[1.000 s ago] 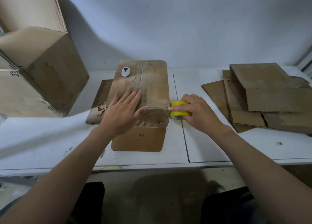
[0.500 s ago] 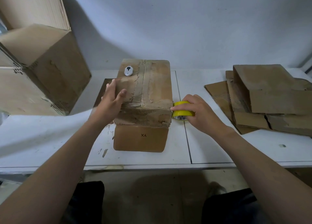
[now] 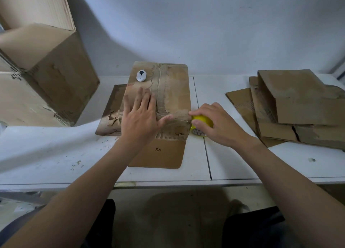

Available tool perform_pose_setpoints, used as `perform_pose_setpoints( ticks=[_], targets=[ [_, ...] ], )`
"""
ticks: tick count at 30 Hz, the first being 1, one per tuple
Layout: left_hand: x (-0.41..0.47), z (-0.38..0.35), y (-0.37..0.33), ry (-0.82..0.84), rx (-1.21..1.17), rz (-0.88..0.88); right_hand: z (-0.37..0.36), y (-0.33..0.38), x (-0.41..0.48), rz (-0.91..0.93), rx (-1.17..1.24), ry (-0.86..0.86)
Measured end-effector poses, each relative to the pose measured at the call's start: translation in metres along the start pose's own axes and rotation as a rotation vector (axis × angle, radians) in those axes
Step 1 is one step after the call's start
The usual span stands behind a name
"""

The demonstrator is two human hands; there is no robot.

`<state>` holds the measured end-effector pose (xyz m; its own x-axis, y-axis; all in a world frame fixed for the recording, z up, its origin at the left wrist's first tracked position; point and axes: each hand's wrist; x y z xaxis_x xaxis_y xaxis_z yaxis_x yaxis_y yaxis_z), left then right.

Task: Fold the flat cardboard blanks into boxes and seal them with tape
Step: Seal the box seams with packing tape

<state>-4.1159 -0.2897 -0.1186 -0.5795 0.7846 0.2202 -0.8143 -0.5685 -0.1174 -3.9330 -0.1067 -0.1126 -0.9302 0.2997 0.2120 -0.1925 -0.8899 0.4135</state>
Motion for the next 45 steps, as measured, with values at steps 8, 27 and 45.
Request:
perform_pose_setpoints(
  ticks=[8, 27, 45],
  targets=[
    [0.004, 0.002, -0.002, 0.082, -0.002, 0.056, 0.001, 0.03, 0.029, -0.078, -0.249, -0.071],
    [-0.03, -0.005, 0.043, -0.145, -1.064, 0.446, 0.011, 0.037, 0.027, -0.129, -0.162, 0.061],
    [-0.038, 0.006, -0.02, -0.176, -0.257, -0.024, 0.01, 0.037, 0.018, 0.06, 0.161, 0.107]
  ],
)
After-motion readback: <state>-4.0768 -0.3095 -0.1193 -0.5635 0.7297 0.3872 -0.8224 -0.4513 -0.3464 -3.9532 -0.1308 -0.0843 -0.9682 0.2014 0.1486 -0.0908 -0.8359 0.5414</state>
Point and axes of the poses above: each hand's wrist, its own x-axis towards the middle knuckle, its own z-axis out of the back of the hand, y = z × x, and after that the axes turned 8 degrees about -x, right-handed
